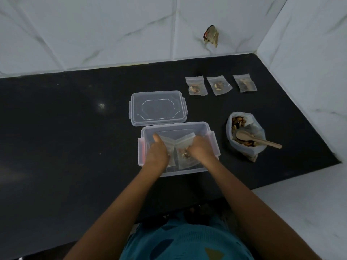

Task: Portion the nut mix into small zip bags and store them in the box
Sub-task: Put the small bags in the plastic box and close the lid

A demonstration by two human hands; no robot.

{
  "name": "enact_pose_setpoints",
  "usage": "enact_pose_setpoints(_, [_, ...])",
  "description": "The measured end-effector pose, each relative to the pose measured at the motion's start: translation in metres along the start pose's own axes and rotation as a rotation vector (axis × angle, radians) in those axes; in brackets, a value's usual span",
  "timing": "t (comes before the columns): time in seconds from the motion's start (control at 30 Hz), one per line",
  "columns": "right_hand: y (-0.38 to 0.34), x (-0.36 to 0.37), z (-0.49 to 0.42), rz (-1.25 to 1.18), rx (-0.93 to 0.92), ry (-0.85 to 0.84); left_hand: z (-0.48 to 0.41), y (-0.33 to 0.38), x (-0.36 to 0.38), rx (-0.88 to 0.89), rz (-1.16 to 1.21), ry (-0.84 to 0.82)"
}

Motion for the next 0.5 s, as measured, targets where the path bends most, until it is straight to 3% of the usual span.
enact_pose_setpoints(0.2, [0.011, 0.008, 0.003, 0.042, 0.104, 0.089, 0.016, 0.002, -0.005, -0.073, -0.228, 0.030])
enact_pose_setpoints(0.4, [0.002, -0.008, 0.009, -0.088, 0.061, 0.126, 0.017, 0.009, -0.010, -0.017, -0.405, 0.068])
enact_pose_setpoints(0.5, [-0.003, -0.015, 0.011, 0.048, -0.009, 0.127, 0.014, 0.014, -0.012, 0.019, -0.438, 0.111])
Point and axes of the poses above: each hand's wrist, its own z-axis away from the middle knuckle, its own x-axis out of the palm, y = z × x, the point moved 5 cm from there along -z, towards the middle knuckle, and after that the axes turned 4 degrees about x, right-handed, at the moved point
